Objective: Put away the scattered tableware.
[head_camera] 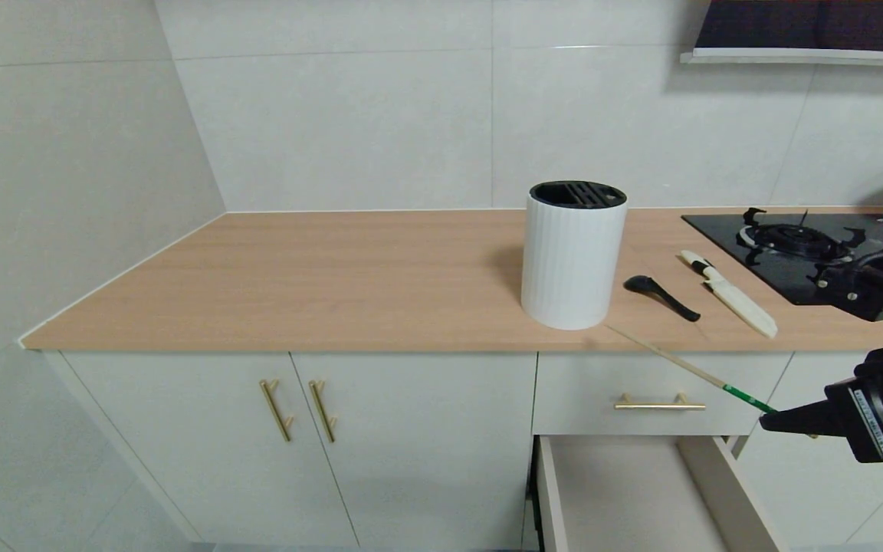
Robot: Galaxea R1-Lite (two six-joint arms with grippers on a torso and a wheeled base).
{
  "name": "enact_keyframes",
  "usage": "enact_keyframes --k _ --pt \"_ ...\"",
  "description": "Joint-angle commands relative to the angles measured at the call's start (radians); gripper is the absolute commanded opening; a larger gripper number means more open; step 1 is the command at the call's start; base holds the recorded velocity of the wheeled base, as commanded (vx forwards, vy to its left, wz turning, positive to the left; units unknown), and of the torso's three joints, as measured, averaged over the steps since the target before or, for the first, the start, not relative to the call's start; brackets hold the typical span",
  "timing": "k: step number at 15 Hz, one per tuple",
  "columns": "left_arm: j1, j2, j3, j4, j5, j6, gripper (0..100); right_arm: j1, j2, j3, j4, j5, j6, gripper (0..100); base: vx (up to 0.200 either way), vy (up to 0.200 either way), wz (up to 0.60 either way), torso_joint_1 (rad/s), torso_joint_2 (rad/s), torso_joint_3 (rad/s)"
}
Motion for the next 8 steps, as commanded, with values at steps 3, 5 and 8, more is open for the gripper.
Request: enact_keyframes --k 3,5,8 --pt "0.001 0.002 0.000 0.000 0.000 0.000 100 0.015 0.018 0.010 0.001 -0.001 -0.003 0 0.000 0.000 0.00 -0.180 0.46 0.260" --pt "0.001 0.002 0.000 0.000 0.000 0.000 100 0.015 0.021 0.012 -0.002 -0.001 -0.006 0 0.000 0.000 0.00 -0.198 0.49 0.291" --pt "0.000 0.000 0.000 0.000 0.000 0.000 100 0.019 0.024 0.020 -0.002 0.001 -0.006 0 0.000 0.000 0.00 -0.185 0.48 0.295"
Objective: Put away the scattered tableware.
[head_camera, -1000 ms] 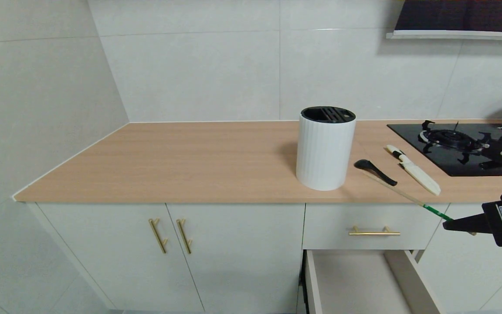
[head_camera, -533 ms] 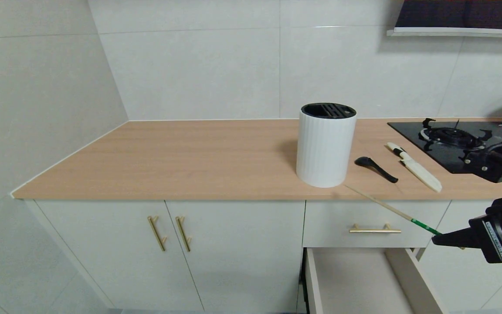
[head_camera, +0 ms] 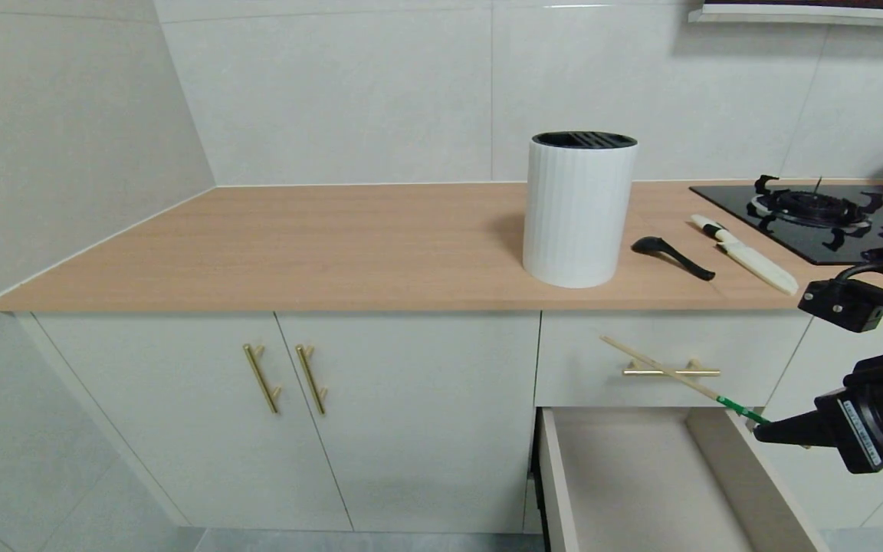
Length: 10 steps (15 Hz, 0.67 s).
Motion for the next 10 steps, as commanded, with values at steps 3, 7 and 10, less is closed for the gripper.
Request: enact_keyframes --k 3,7,10 --pt "0.000 0.002 0.000 0.001 0.000 0.000 100 0.018 0.015 0.007 -0.002 -0.004 0.000 0 0.000 0.000 0.00 -0.168 0.47 0.299" --pt "0.000 0.002 0.000 0.001 0.000 0.000 100 0.018 0.023 0.009 -0.002 -0.004 0.000 0 0.000 0.000 0.00 -0.146 0.47 0.316" --pt "0.000 0.002 0.000 0.001 0.000 0.000 100 0.018 0.030 0.009 -0.002 -0.002 0.000 0 0.000 0.000 0.00 -0.118 0.44 0.325"
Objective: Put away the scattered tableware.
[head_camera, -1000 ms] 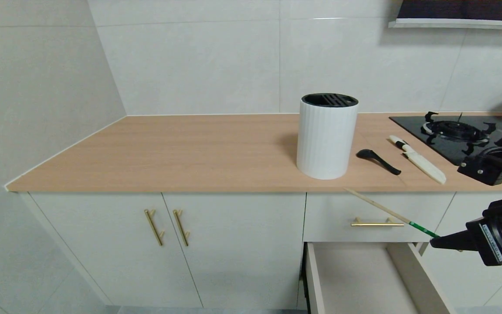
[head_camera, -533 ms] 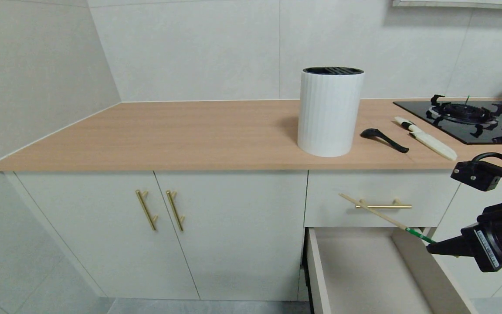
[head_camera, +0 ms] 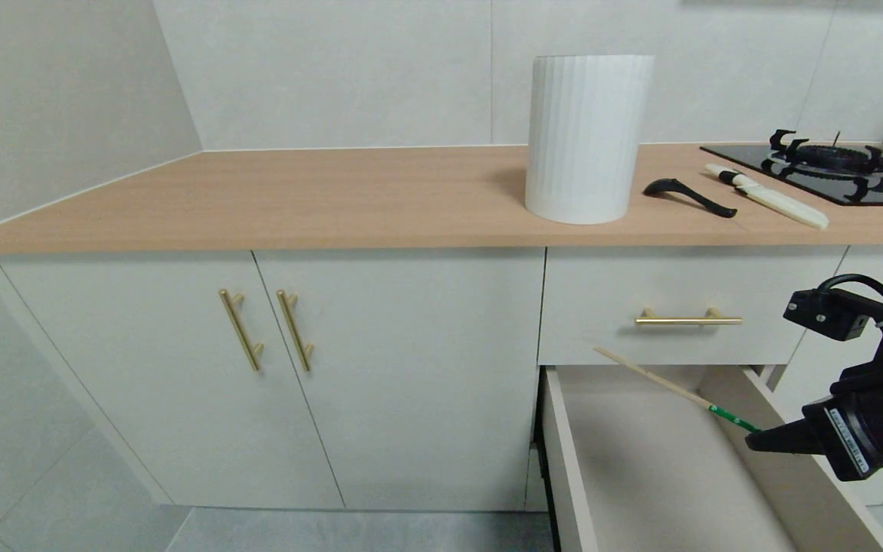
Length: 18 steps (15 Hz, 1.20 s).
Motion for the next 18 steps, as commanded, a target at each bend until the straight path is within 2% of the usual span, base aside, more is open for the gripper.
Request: enact_keyframes --k 1,8,12,15,18 --pt "0.000 0.002 0.000 0.000 0.000 0.000 100 0.001 0.009 0.000 -0.001 0.001 0.000 0 0.000 0.000 0.00 -0.085 0.44 0.344" --pt "0.001 0.002 0.000 0.000 0.000 0.000 100 0.001 0.052 0.000 -0.020 -0.002 -0.016 0 0.000 0.000 0.00 -0.015 0.08 0.058" --pt "0.000 0.002 0.000 0.000 0.000 0.000 100 0.001 0.227 -0.027 -0.033 -0.021 0.015 0 0.000 0.000 0.00 0.000 0.00 0.000" --pt "0.000 0.002 0.000 0.000 0.000 0.000 100 0.001 0.331 -0.037 -0.076 -0.029 0.061 0 0.000 0.000 0.00 0.000 0.00 0.000" --pt "0.001 0.002 0.000 0.000 0.000 0.000 100 0.004 0.510 -0.035 -0.208 -0.061 0.127 0 0.000 0.000 0.00 0.000 0.00 0.000"
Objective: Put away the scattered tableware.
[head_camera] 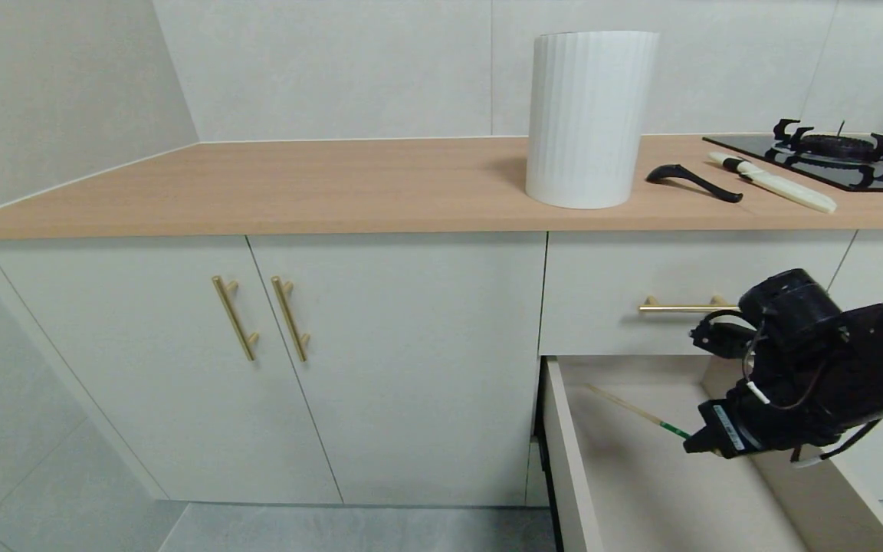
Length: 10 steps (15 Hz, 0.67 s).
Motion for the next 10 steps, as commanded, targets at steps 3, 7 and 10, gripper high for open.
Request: enact_keyframes --k 3,7,10 --pt "0.000 0.002 0.000 0.000 0.000 0.000 100 0.045 0.286 0.009 -0.199 -0.089 0.138 0 0.000 0.000 0.00 0.000 0.00 0.000" --pt "0.000 0.002 0.000 0.000 0.000 0.000 100 0.076 0.393 0.017 -0.271 -0.162 0.169 0 0.000 0.000 0.00 0.000 0.00 0.000" --pt "0.001 0.002 0.000 0.000 0.000 0.000 100 0.076 0.434 0.031 -0.334 -0.167 0.171 0 0.000 0.000 0.00 0.000 0.00 0.000"
